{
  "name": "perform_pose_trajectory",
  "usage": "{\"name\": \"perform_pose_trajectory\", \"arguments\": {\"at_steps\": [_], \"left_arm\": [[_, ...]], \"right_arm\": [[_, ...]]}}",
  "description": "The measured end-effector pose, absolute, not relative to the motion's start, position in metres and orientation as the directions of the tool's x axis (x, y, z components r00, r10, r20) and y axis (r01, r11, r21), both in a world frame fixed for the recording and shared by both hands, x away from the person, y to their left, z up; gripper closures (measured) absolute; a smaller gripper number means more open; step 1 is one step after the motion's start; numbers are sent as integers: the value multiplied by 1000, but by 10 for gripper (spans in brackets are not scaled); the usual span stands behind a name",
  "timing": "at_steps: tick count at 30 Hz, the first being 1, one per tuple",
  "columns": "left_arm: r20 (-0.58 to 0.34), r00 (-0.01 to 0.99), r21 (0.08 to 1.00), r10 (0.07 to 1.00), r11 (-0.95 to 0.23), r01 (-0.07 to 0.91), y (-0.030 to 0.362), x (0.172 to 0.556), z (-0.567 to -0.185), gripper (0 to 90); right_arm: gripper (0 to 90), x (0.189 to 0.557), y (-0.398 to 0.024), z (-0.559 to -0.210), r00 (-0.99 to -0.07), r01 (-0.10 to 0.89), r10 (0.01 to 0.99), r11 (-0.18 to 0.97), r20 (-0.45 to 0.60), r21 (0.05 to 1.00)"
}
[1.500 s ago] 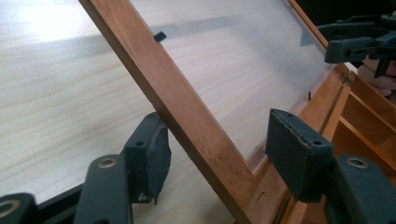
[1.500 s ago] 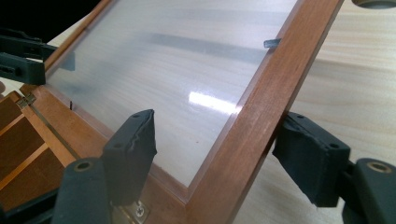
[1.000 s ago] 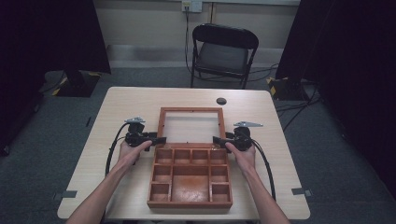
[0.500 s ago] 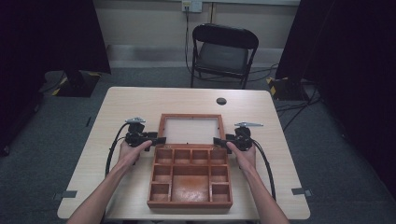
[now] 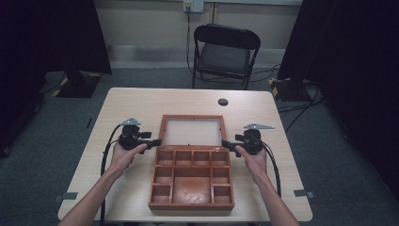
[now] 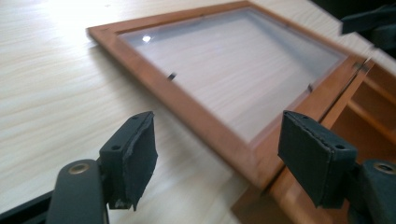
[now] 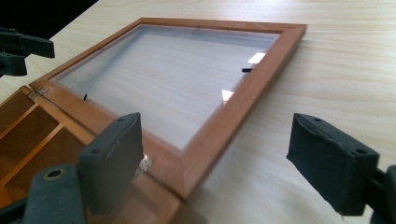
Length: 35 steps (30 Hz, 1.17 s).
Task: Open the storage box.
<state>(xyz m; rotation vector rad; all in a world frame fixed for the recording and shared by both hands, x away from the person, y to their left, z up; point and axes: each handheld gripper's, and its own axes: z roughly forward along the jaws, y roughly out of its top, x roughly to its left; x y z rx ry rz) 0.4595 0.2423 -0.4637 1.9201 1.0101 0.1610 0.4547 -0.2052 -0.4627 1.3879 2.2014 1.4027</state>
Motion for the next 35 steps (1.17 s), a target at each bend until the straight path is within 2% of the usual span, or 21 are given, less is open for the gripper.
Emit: {"name": "perform_pose_trajectory", "arguments": {"at_steps": [11,14,17,23,26,27,29,31,32,35], "left_arm": [[-244,601,732,761,-262,629,281,438,-477,227],[-237,599,720,765,-275,637,286,433,-478,180],[-179,582,699,793,-313,643,288,427,-480,192],[-125,611,682,782,-379,625,285,417,-491,182],[-6,629,679,777,-459,573,276,412,-493,171],[6,632,681,775,-466,565,277,412,-495,156],[3,610,708,792,-433,558,279,411,-498,131],[7,603,728,798,-418,544,280,410,-502,112],[14,600,725,800,-421,545,281,411,-502,73],[10,582,722,813,-409,559,280,411,-502,55]], "right_arm": [[156,422,-239,-463,-506,623,825,149,251,768],[162,412,-250,-468,-491,641,836,156,245,752],[161,408,-255,-470,-481,647,844,158,238,746],[152,395,-271,-482,-455,679,872,211,178,703],[144,391,-277,-490,-425,684,898,236,113,690],[144,390,-278,-492,-420,674,904,248,84,696],[122,388,-276,-496,-394,647,919,287,-13,706],[107,386,-276,-499,-386,635,922,274,-10,722],[105,386,-277,-500,-388,628,922,273,-11,729],[104,386,-277,-500,-386,627,922,272,-12,730]]}}
